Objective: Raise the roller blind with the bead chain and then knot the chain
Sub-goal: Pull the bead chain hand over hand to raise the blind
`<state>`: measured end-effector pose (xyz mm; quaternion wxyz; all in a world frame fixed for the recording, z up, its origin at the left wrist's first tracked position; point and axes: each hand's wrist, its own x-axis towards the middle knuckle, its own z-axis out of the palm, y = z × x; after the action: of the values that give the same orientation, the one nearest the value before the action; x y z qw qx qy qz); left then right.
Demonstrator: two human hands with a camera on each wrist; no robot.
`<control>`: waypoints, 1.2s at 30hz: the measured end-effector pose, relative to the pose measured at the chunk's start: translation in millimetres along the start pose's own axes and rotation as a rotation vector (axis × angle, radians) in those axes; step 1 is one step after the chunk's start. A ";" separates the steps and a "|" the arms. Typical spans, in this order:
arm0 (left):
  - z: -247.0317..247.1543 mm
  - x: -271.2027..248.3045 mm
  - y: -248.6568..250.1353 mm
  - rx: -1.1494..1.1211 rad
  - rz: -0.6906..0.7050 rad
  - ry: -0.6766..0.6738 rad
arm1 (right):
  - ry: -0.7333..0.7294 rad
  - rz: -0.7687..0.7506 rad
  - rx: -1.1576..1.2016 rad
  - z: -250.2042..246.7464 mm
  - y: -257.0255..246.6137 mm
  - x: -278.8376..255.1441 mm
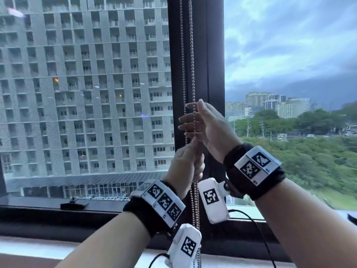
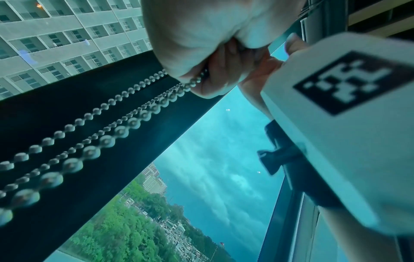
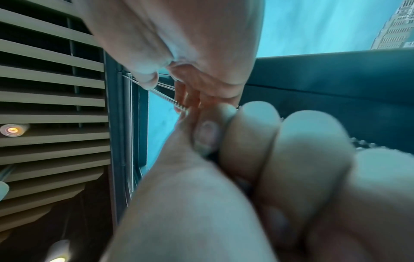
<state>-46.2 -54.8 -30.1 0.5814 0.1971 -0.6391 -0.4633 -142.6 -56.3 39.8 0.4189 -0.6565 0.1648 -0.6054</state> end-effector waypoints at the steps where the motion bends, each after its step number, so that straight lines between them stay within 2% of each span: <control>1: -0.8 -0.1 -0.7 0.007 0.011 0.003 | -0.015 0.000 0.026 2.7 -2.6 1.2; 10: 1.8 -5.5 6.0 0.094 0.005 0.017 | 0.002 0.073 0.151 19.2 -4.9 1.9; 17: -7.7 -8.2 14.1 0.215 -0.015 -0.085 | -0.021 0.026 0.181 14.0 -7.9 -2.6; 20: -17.3 -8.6 16.6 0.389 0.006 -0.122 | -0.016 0.006 0.191 7.7 -9.1 -5.2; 23: -26.4 -4.6 21.6 0.516 0.079 -0.020 | -0.005 -0.014 0.168 1.2 -10.3 -9.7; 27: -26.9 11.8 28.7 0.533 0.278 0.316 | -0.006 -0.021 0.170 -5.5 -8.5 -17.0; 29: -21.3 24.5 33.7 0.481 0.310 0.401 | 0.003 -0.018 0.165 -7.6 -6.6 -20.5; 33: -1.9 50.4 39.6 0.305 0.158 0.279 | 0.036 -0.012 0.163 -14.5 -3.1 -26.1; 36: 13.1 62.2 40.7 0.230 0.132 0.175 | 0.052 -0.008 0.151 -22.2 -0.1 -27.9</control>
<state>-61.9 -79.2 39.6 0.6377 0.2597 -0.6463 -0.3290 -169.3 -43.8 19.6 0.4605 -0.6078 0.1268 -0.6344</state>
